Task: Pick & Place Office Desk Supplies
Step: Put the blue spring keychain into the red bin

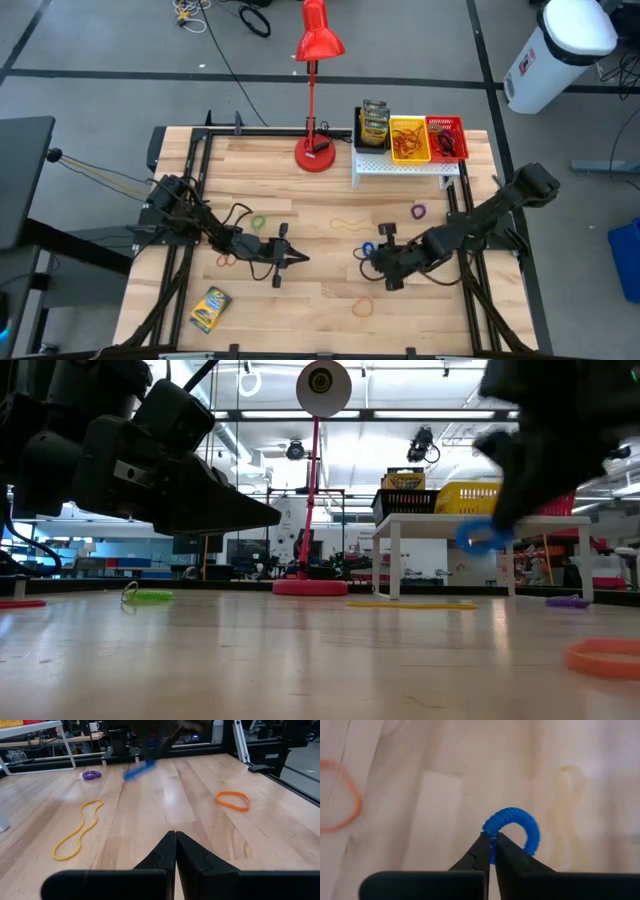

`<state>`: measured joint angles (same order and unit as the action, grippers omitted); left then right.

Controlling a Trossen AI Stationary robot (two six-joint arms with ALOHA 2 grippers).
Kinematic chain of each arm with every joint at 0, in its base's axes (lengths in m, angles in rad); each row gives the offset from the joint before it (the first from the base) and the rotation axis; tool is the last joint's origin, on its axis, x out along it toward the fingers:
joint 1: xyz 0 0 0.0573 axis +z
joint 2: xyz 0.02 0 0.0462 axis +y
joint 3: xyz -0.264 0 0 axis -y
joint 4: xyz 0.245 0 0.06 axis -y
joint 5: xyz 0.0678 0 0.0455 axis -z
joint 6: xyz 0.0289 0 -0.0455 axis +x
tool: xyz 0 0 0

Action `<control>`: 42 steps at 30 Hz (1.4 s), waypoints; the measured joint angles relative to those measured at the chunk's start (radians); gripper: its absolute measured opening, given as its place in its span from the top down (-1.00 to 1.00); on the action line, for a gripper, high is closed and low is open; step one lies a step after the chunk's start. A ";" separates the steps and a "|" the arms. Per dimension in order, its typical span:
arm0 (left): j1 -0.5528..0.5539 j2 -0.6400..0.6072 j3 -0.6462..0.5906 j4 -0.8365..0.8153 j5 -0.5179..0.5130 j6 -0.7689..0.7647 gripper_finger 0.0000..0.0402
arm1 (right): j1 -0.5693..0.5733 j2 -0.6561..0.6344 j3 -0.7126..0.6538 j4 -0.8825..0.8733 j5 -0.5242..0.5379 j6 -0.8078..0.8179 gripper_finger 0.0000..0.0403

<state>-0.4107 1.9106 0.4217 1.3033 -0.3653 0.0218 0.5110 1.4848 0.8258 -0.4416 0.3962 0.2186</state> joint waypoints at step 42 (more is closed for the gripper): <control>-0.001 0.000 0.000 -0.008 0.026 -0.014 0.93 | -1.290 -0.303 0.351 -0.713 0.080 -0.120 0.66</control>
<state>-0.4118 1.9102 0.4217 1.2949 -0.3389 0.0078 -0.7792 1.1823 1.1767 -1.1547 0.4762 0.0991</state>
